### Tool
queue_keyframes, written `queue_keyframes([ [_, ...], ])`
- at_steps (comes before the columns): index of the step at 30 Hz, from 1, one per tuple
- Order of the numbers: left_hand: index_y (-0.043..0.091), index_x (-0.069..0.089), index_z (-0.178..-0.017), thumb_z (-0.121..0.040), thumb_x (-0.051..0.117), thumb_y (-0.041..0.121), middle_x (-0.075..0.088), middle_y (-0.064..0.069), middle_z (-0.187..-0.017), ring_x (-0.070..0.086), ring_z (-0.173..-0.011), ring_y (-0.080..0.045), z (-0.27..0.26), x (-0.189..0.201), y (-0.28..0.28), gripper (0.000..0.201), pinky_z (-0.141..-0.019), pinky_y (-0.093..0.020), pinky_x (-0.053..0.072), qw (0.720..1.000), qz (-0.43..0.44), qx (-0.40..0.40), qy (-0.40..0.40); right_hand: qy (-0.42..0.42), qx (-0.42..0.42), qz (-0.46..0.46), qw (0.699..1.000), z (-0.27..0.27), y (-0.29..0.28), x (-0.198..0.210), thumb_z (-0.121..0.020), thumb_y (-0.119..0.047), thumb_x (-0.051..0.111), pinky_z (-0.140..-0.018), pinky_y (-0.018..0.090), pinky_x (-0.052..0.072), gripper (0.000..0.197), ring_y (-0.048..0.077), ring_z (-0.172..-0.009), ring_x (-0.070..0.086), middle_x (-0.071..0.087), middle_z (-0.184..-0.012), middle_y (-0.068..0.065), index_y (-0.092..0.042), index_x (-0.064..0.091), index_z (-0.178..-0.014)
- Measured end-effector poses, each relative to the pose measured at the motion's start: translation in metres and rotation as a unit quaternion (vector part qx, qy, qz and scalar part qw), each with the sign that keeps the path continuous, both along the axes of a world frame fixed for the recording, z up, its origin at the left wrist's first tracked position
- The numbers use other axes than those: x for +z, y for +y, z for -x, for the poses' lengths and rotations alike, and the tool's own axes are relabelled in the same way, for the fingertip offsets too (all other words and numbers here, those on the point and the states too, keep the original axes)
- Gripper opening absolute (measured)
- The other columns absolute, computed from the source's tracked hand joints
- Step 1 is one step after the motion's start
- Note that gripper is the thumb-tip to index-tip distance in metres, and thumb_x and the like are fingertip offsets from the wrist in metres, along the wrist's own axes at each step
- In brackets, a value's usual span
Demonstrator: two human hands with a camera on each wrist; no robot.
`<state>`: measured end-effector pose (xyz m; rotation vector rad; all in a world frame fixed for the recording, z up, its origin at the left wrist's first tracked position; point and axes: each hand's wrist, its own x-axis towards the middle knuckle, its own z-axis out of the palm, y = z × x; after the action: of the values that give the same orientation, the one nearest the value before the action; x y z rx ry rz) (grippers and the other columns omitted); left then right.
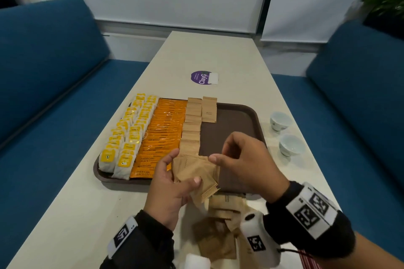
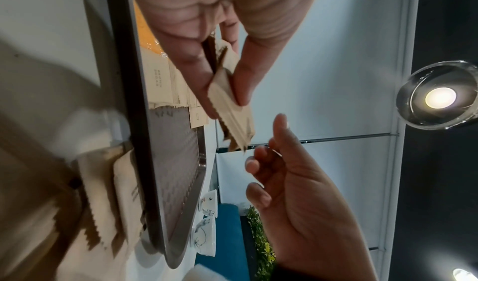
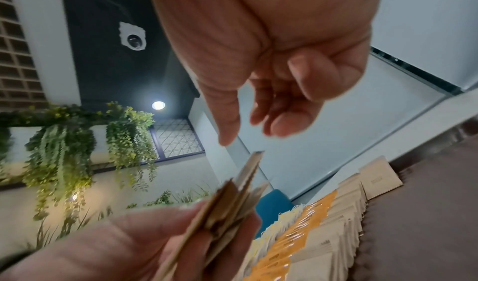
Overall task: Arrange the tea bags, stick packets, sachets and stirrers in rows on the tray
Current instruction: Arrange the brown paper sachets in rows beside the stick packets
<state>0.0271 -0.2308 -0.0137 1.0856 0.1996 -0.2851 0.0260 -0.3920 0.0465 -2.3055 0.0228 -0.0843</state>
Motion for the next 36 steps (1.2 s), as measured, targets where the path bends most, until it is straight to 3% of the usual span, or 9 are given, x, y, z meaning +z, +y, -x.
queue_keyframes([
  [5,0.037,0.048,-0.112,-0.07,0.065,-0.018,0.058,-0.006,-0.12,0.057,-0.112,-0.031,0.004,0.001,-0.006,0.071,-0.058,-0.036,0.056,1.0,-0.009,0.011,-0.008,0.08,0.054,0.009,0.995,0.022,0.007,-0.007,-0.064,-0.029,0.084,-0.067,0.029,0.056,0.028,0.008,-0.07,0.06,0.064,-0.078,-0.005,-0.025,0.062,-0.081],
  [11,0.027,0.045,-0.127,-0.089,0.053,0.005,0.065,-0.006,-0.109,0.065,-0.098,-0.031,0.006,0.007,-0.009,0.044,-0.059,-0.039,0.059,0.999,0.031,0.023,0.003,0.171,0.04,-0.151,0.973,0.014,0.002,-0.012,-0.068,-0.002,0.082,-0.057,0.02,0.052,0.03,0.006,-0.058,0.059,0.059,-0.067,-0.003,-0.015,0.058,-0.082],
  [16,0.03,0.048,-0.123,-0.092,0.049,0.005,0.063,-0.009,-0.115,0.064,-0.096,-0.03,0.003,0.006,-0.003,0.041,-0.052,-0.037,0.057,0.999,0.033,0.023,0.014,0.231,0.061,-0.233,0.943,0.006,-0.006,-0.005,-0.08,-0.001,0.07,-0.058,0.019,0.055,0.013,0.013,-0.072,0.071,0.07,-0.078,0.006,-0.007,0.06,-0.084],
  [20,0.031,0.048,-0.12,-0.093,0.046,0.003,0.062,-0.011,-0.116,0.065,-0.089,-0.027,0.0,0.005,0.0,0.039,-0.052,-0.036,0.058,0.999,0.026,0.032,0.014,0.256,0.076,-0.252,0.93,-0.003,-0.013,-0.001,-0.082,-0.003,0.067,-0.083,0.035,0.055,0.01,0.026,-0.094,0.069,0.071,-0.09,0.009,-0.009,0.059,-0.082],
  [22,0.03,0.046,-0.123,-0.094,0.044,0.001,0.063,-0.012,-0.117,0.065,-0.089,-0.026,-0.003,0.004,0.003,0.041,-0.051,-0.034,0.057,0.999,0.028,0.039,0.017,0.239,0.079,-0.282,0.926,-0.011,-0.018,0.002,-0.083,-0.001,0.065,-0.087,0.041,0.051,0.008,0.029,-0.09,0.063,0.071,-0.085,0.007,-0.008,0.061,-0.081],
  [25,0.029,0.045,-0.125,-0.094,0.043,0.0,0.064,-0.013,-0.115,0.064,-0.086,-0.024,-0.009,0.004,0.006,0.043,-0.051,-0.034,0.054,0.998,0.026,0.044,0.023,0.203,0.043,-0.295,0.933,-0.032,-0.023,0.012,-0.085,-0.002,0.063,-0.056,0.018,0.047,0.011,0.01,-0.062,0.06,0.069,-0.072,0.001,-0.01,0.061,-0.078],
  [28,0.027,0.046,-0.125,-0.093,0.044,-0.002,0.064,-0.013,-0.11,0.064,-0.086,-0.026,-0.013,0.004,0.007,0.043,-0.047,-0.033,0.055,0.997,0.04,0.05,0.036,0.179,-0.027,-0.334,0.925,-0.066,-0.027,0.01,-0.087,-0.002,0.061,-0.035,0.012,0.032,0.012,0.003,-0.044,0.048,0.065,-0.065,0.0,-0.009,0.059,-0.078],
  [32,0.025,0.048,-0.124,-0.092,0.046,-0.001,0.063,-0.012,-0.104,0.065,-0.082,-0.029,-0.015,0.0,0.004,0.041,-0.039,-0.026,0.053,0.994,0.057,0.046,0.08,0.199,-0.135,-0.298,0.924,-0.126,-0.031,-0.018,-0.09,-0.005,0.059,-0.033,0.017,0.027,0.005,0.009,-0.047,0.044,0.065,-0.079,0.007,-0.007,0.063,-0.087],
  [36,0.027,0.048,-0.123,-0.091,0.048,-0.001,0.064,-0.013,-0.103,0.068,-0.076,-0.027,-0.015,-0.004,0.001,0.043,-0.04,-0.027,0.053,0.995,0.042,0.035,0.087,0.318,-0.158,-0.178,0.918,-0.165,-0.029,-0.033,-0.099,-0.017,0.047,-0.03,0.016,0.027,0.023,0.008,-0.04,0.038,0.052,-0.067,0.001,-0.011,0.059,-0.117],
])
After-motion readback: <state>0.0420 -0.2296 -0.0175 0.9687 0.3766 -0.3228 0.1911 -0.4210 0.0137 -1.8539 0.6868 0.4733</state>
